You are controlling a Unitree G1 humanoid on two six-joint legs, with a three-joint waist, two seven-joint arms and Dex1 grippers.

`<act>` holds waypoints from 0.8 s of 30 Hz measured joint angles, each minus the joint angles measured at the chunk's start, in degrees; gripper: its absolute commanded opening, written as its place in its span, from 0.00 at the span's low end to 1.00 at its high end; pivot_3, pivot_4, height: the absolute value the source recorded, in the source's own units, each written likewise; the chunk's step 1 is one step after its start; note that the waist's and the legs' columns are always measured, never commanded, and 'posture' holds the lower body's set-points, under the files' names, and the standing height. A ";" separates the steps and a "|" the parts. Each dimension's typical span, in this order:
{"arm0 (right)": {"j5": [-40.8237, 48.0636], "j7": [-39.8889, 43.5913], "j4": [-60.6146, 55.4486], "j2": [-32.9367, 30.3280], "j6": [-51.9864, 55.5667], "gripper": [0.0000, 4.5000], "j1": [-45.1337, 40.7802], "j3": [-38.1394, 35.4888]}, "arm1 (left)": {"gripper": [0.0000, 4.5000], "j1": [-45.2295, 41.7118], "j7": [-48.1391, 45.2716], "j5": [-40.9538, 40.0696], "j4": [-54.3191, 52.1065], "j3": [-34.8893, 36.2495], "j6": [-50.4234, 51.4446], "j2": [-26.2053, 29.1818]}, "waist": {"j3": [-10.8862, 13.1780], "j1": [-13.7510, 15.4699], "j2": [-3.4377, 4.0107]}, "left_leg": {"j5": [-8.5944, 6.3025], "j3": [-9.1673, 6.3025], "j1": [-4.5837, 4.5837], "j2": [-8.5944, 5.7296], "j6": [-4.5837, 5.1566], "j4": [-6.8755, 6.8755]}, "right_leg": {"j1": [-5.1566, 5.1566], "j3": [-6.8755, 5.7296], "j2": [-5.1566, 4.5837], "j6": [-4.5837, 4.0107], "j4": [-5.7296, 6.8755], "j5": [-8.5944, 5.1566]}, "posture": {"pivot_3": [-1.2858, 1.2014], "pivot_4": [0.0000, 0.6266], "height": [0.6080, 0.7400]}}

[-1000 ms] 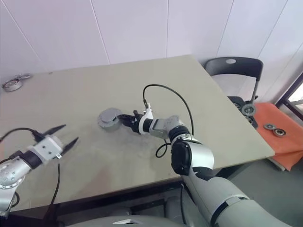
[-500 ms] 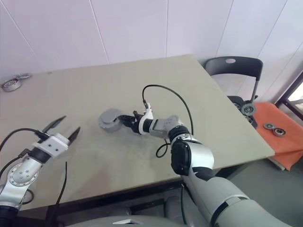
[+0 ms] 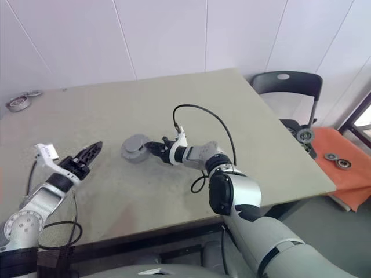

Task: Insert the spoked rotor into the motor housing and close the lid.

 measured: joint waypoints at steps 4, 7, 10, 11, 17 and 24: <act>-0.08 -0.21 0.01 -0.22 -0.42 0.27 0.00 0.04 | 0.74 -1.54 0.30 -3.63 4.24 0.40 6.99 -0.08 | 0.00 -0.39 0.01 | 0.00 0.03 0.03 0.00 -0.01 -0.01 | -0.02 0.02 0.03 -0.01 0.01 0.00 | 0.52 0.00 1.00; -0.10 -0.44 0.01 -0.71 -0.73 0.27 0.02 0.04 | 0.74 -1.15 0.62 -5.05 9.41 2.37 10.34 -0.26 | 0.00 -0.31 0.00 | 0.00 0.02 -0.01 0.01 -0.01 -0.01 | -0.05 0.02 0.02 -0.01 -0.01 0.00 | 0.52 0.00 1.00; -0.12 -0.63 0.01 -0.86 -1.27 0.27 0.05 0.04 | 0.74 -0.43 -0.51 -6.28 10.65 3.91 12.84 -0.30 | 0.00 -0.13 0.00 | 0.00 0.03 -0.04 -0.01 -0.01 -0.01 | -0.04 0.02 0.00 -0.01 -0.06 0.00 | 0.52 0.00 1.00; -0.13 -0.63 0.01 -0.87 -1.29 0.27 0.05 0.04 | 0.74 -0.14 -1.41 -6.95 11.05 4.47 13.59 -0.32 | 0.01 -0.12 0.00 | 0.00 0.03 -0.04 -0.01 -0.01 -0.01 | -0.04 0.02 -0.01 -0.02 -0.06 -0.01 | 0.52 0.00 1.00; -0.16 -0.67 0.03 -0.83 -1.39 0.27 0.06 0.05 | 0.81 -1.07 -4.66 -7.59 14.61 6.63 13.95 -3.42 | 0.00 0.14 -0.01 | 0.00 0.03 -0.04 -0.02 -0.02 0.01 | -0.02 0.02 -0.02 -0.02 -0.08 -0.01 | 0.52 0.00 1.00; 1.37 4.18 0.02 -1.79 4.11 0.27 -0.01 -0.54 | 0.99 -4.44 -5.36 -7.36 14.69 6.67 12.98 -6.92 | 0.00 -0.19 -0.02 | 0.00 0.06 -0.05 -0.02 -0.02 0.01 | -0.04 0.06 -0.01 -0.02 -0.11 -0.01 | 0.52 0.00 1.00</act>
